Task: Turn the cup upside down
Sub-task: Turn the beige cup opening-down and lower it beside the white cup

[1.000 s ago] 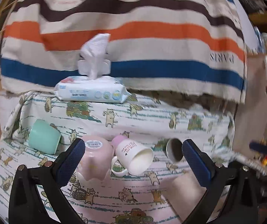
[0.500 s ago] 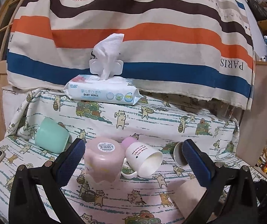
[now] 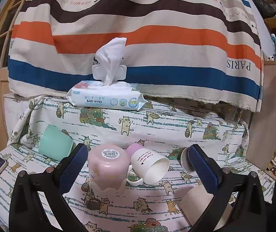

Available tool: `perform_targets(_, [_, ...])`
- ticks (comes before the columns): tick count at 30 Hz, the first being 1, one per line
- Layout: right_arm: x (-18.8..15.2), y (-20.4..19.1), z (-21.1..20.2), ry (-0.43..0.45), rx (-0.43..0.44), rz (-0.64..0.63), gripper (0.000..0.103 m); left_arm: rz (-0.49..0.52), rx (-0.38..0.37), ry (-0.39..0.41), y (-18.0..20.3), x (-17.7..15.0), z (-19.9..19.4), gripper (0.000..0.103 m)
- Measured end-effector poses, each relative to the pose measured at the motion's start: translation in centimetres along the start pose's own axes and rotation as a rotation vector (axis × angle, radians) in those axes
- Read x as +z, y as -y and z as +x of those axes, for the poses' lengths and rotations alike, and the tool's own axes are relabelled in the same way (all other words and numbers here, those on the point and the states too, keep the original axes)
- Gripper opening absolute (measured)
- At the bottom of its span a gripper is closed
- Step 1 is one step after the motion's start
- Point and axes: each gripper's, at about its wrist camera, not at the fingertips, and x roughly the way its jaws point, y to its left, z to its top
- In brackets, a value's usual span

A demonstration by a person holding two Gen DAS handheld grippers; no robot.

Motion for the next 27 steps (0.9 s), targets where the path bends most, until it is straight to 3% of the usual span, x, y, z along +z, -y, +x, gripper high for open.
perform_targets(7, [-1.2,-0.9,0.1,-0.068,0.008,-0.075,0.089,-0.003,-0.008,-0.013,0.2,0.0,0.1,0.103])
perform_targets(10, [-1.4,-0.8,0.1,-0.075,-0.001,-0.073,0.071,0.0,-0.003,-0.016,0.3,-0.1,0.2,0.103])
perform_targets(17, [-1.2,-0.2,-0.3,-0.076,0.0,-0.073,0.07,0.002,0.003,-0.021,0.3,-0.2,0.4,0.103])
perform_targets(27, [2.2,1.6,-2.0,0.01,-0.028,-0.031,0.069,0.003,0.004,-0.018,0.3,-0.2,0.5,0.103])
